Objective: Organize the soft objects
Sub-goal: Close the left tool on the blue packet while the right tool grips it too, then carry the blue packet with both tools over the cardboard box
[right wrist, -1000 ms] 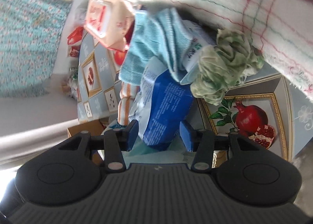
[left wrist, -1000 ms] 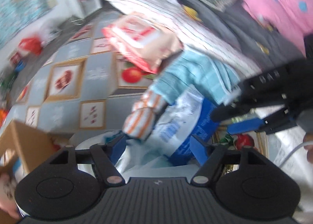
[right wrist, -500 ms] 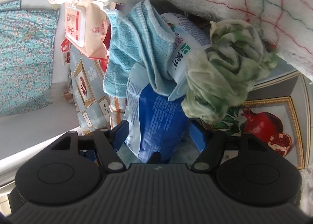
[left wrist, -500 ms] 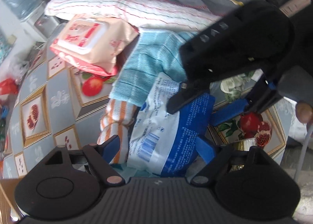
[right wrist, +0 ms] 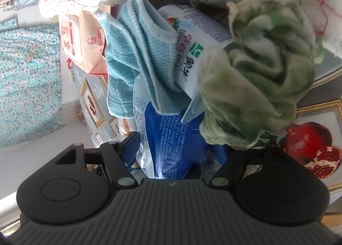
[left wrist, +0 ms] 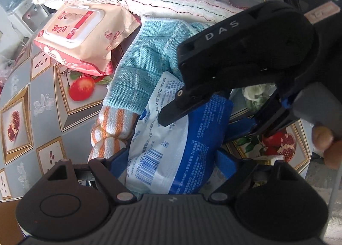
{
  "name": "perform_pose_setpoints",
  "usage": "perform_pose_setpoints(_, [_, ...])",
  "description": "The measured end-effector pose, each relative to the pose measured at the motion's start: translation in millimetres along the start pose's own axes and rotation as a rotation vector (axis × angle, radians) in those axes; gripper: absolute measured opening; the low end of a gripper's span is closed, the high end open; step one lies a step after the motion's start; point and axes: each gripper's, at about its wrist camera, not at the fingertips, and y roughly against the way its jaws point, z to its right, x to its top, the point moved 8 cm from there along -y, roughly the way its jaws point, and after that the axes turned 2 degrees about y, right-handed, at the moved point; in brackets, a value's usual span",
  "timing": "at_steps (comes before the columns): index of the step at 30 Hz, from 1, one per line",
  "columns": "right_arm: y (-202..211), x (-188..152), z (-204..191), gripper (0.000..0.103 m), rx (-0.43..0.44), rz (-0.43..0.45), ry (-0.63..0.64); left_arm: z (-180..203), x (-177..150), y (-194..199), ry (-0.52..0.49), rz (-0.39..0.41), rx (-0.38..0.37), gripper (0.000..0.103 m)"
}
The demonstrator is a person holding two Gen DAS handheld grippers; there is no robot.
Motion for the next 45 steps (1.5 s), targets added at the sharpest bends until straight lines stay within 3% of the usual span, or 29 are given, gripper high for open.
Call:
perform_pose_setpoints(9, [-3.7,-9.6,-7.6,0.059,0.028,0.031,0.012,4.4,-1.8,16.0,-0.009,0.062,0.015,0.076])
perform_pose_setpoints(26, [39.7,-62.5,-56.1,0.057,0.116,0.075,0.139,11.8,-13.5,103.5,-0.005,0.193,0.056,0.071])
perform_pose_setpoints(37, [73.0,-113.8,-123.2,0.057,0.169,0.120,0.365,-6.7,-38.1,182.0,0.058,0.357,0.150,0.070])
perform_pose_setpoints(45, [73.5,-165.1,-189.3,0.057,0.183,0.056,0.546,-47.9,-72.1,224.6,0.197,0.426,0.231,0.070])
